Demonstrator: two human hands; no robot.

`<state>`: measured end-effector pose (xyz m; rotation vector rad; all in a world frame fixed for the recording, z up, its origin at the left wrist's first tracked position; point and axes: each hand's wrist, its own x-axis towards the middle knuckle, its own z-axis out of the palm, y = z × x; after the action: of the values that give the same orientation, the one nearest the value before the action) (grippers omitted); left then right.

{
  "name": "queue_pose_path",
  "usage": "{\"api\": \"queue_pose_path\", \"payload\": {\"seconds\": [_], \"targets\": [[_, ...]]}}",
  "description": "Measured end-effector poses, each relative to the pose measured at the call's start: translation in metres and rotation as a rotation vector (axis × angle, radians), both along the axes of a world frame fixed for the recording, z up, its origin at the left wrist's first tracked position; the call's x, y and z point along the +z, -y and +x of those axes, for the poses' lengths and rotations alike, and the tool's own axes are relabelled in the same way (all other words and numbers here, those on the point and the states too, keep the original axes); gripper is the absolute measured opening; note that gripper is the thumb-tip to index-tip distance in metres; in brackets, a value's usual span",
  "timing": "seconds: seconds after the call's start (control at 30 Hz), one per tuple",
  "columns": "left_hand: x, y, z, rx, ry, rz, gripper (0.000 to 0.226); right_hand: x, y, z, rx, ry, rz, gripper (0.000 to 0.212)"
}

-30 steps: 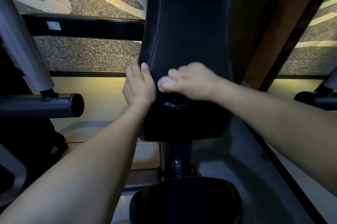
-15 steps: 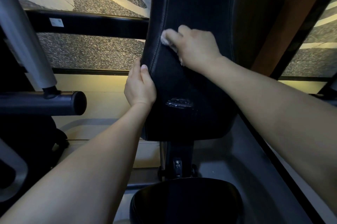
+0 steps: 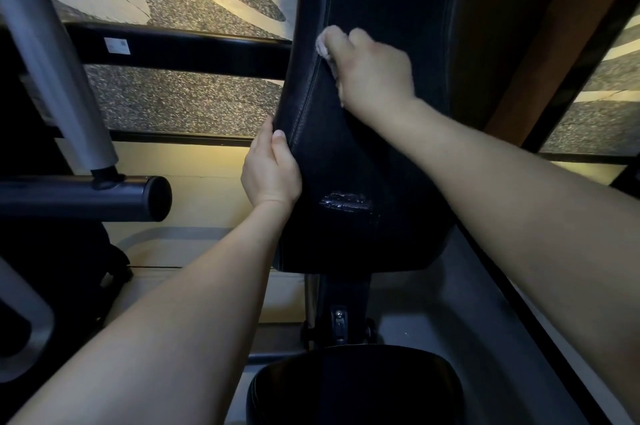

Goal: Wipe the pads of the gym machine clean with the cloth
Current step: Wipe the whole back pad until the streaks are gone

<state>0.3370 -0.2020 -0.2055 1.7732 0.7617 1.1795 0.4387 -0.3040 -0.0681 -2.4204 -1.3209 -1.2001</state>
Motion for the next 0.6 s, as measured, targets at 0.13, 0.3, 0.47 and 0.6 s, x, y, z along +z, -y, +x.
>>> {"api": "queue_pose_path", "payload": {"seconds": [0.13, 0.3, 0.47, 0.6], "targets": [[0.001, -0.001, 0.000, -0.013, 0.088, -0.052, 0.055, -0.062, 0.007, -0.027, 0.148, 0.122, -0.148, 0.029], [0.001, -0.005, -0.002, -0.060, 0.263, -0.219, 0.051, -0.081, 0.040, -0.020, 0.303, 0.220, -0.384, 0.031], [0.010, -0.001, -0.010, -0.104, 0.233, -0.269, 0.049, -0.032, 0.019, -0.007, 0.052, 0.085, -0.084, 0.037], [0.009, -0.003, -0.021, -0.194, 0.206, -0.337, 0.043, -0.041, -0.005, -0.018, -0.022, 0.054, 0.147, 0.032]]}}
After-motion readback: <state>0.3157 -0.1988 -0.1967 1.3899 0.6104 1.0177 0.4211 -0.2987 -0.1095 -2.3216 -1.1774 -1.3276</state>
